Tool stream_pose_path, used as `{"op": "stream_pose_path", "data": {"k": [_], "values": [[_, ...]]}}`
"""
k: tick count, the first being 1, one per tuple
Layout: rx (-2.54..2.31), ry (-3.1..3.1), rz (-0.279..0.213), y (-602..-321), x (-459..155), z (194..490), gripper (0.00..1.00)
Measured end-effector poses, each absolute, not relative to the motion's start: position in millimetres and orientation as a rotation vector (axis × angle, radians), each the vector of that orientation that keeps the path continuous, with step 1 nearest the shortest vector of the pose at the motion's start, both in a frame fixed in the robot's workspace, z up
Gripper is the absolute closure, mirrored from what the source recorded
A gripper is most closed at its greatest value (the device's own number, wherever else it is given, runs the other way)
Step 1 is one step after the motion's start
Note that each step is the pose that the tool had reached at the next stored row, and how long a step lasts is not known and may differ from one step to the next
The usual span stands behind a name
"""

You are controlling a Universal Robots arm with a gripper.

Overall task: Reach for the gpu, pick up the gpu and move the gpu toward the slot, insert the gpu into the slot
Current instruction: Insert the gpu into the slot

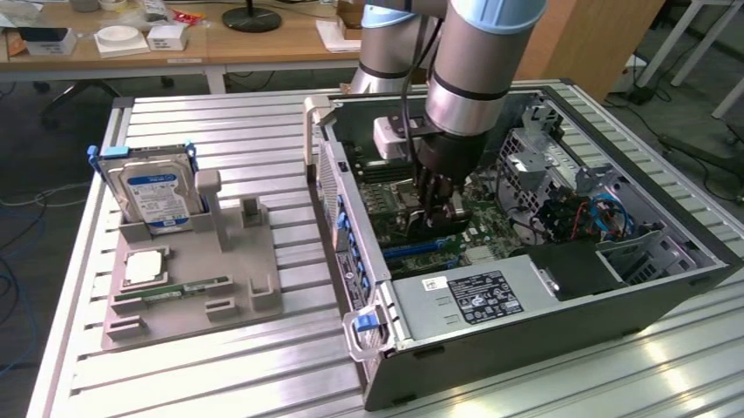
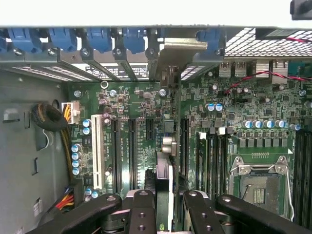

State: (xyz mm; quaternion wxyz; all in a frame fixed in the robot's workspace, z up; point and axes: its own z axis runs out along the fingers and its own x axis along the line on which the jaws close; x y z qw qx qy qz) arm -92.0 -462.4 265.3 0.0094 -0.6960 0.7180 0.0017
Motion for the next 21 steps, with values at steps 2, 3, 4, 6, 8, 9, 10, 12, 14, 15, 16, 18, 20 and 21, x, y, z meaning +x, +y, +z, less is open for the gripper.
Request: {"op": "stream_pose_path", "data": {"k": [2, 3, 4, 6, 8, 9, 10, 12, 14, 15, 16, 18, 20, 21], "values": [[-2.174, 2.243, 0.005, -462.2, -92.1, 265.2, 0.73], [-2.174, 2.242, 0.005, -462.2, -92.2, 264.7, 0.73], [-2.174, 2.242, 0.005, -462.1, -92.5, 263.6, 0.73], [-2.174, 2.242, 0.005, -462.2, -92.6, 261.2, 0.73], [-2.174, 2.242, 0.005, -462.2, -92.6, 259.4, 0.73], [-2.174, 2.242, 0.005, -462.2, -92.6, 258.7, 0.73], [-2.174, 2.242, 0.005, -462.2, -92.6, 257.7, 0.73], [-2.174, 2.242, 0.005, -462.2, -92.6, 255.3, 0.73], [-2.174, 2.242, 0.005, -462.2, -92.6, 252.9, 0.73], [-2.174, 2.242, 0.005, -462.2, -92.6, 251.7, 0.73], [-2.174, 2.242, 0.005, -462.2, -92.6, 250.6, 0.73], [-2.174, 2.242, 0.005, -462.2, -92.6, 248.6, 0.73], [-2.174, 2.242, 0.005, -462.2, -92.6, 246.6, 0.73], [-2.174, 2.242, 0.005, -462.2, -92.6, 245.7, 0.73]]}}
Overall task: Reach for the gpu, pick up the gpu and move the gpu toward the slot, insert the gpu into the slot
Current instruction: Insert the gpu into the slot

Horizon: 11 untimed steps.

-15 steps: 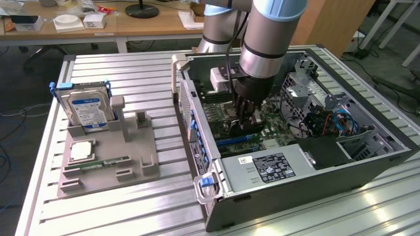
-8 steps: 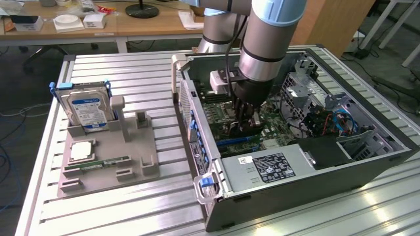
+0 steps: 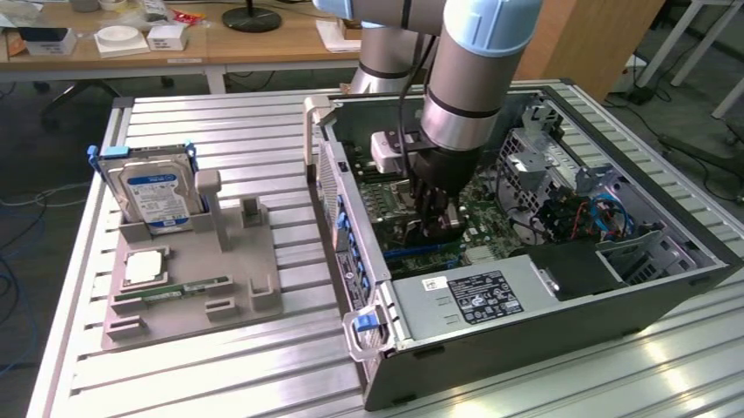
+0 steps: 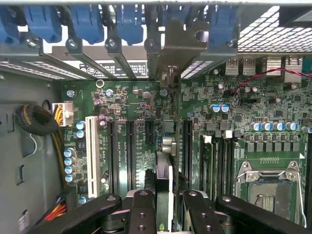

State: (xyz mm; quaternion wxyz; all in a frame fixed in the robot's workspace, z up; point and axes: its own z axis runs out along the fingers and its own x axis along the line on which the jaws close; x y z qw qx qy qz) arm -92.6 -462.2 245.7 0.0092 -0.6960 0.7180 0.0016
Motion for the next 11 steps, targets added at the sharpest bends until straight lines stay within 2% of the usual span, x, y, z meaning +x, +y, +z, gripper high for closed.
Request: {"op": "stream_pose_path", "data": {"k": [11], "values": [[-2.174, 2.242, 0.005, -462.2, -92.6, 245.1, 0.73]]}}
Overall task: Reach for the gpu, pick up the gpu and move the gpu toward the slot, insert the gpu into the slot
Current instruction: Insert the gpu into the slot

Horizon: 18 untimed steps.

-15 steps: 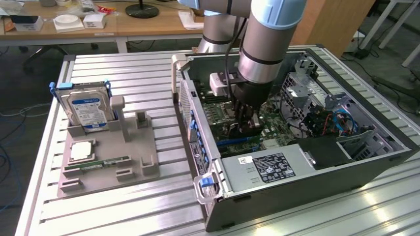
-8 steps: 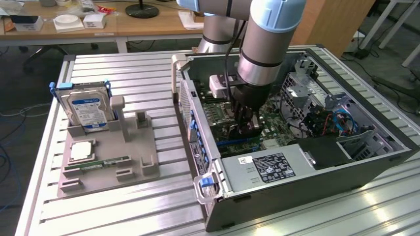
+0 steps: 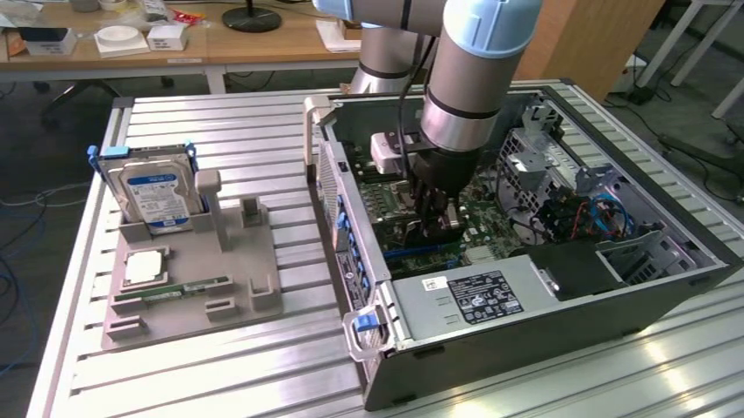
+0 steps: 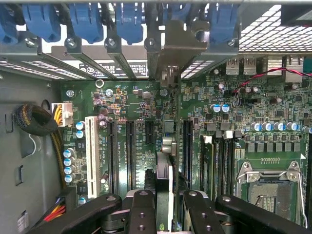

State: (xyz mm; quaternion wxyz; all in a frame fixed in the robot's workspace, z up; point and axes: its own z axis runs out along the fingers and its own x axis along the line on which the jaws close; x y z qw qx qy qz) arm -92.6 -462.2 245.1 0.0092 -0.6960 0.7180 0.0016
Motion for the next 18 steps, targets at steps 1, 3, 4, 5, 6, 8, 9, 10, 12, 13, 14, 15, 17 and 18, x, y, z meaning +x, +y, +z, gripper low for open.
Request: {"op": "stream_pose_path", "data": {"k": [1, 3, 4, 5, 6, 8, 9, 10, 12, 13, 14, 15, 17, 18], "values": [[-2.174, 2.242, 0.005, -462.2, -92.6, 245.1, 0.73], [-2.174, 2.242, 0.005, -462.2, -92.6, 245.0, 0.73], [-2.174, 2.242, 0.005, -462.2, -92.6, 245.0, 0.73], [-2.176, 2.241, 0.005, -462.2, -92.6, 245.0, 0.73], [-2.178, 2.238, 0.005, -462.0, -92.6, 244.9, 0.73], [-2.186, 2.23, 0.005, -461.5, -92.6, 244.8, 0.73], [-2.19, 2.226, 0.005, -461.3, -92.6, 244.8, 0.73], [-2.195, 2.222, 0.005, -461.0, -92.6, 244.8, 0.73], [-2.202, 2.214, 0.005, -460.7, -92.6, 244.7, 0.73], [-2.206, 2.211, 0.006, -460.3, -92.6, 244.6, 0.73], [-2.207, 2.209, 0.005, -460.3, -92.6, 244.7, 0.73], [-2.207, 2.209, 0.005, -460.3, -92.6, 244.7, 0.73], [-2.208, 2.209, 0.005, -460.3, -92.6, 244.7, 0.73], [-2.208, 2.209, 0.005, -460.3, -92.7, 244.4, 0.73]]}}
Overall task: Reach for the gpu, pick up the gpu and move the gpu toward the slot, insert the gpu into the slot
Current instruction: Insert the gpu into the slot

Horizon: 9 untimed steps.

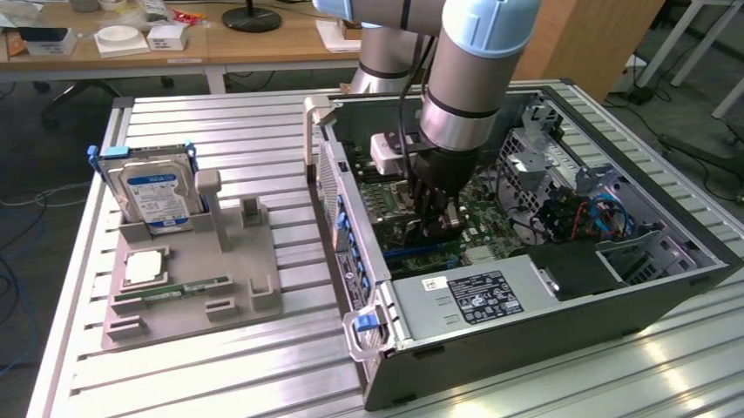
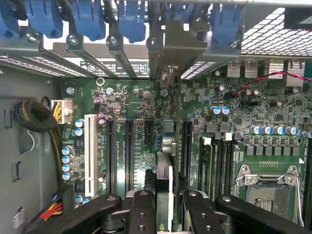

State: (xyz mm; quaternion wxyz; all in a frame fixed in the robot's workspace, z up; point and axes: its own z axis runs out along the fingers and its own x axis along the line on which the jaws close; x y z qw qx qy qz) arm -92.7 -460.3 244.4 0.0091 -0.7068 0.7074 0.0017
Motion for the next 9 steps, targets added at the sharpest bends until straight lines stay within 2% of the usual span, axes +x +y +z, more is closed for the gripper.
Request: {"op": "stream_pose_path", "data": {"k": [9], "values": [[-2.207, 2.208, 0.008, -460.0, -92.6, 241.8, 0.73]]}}
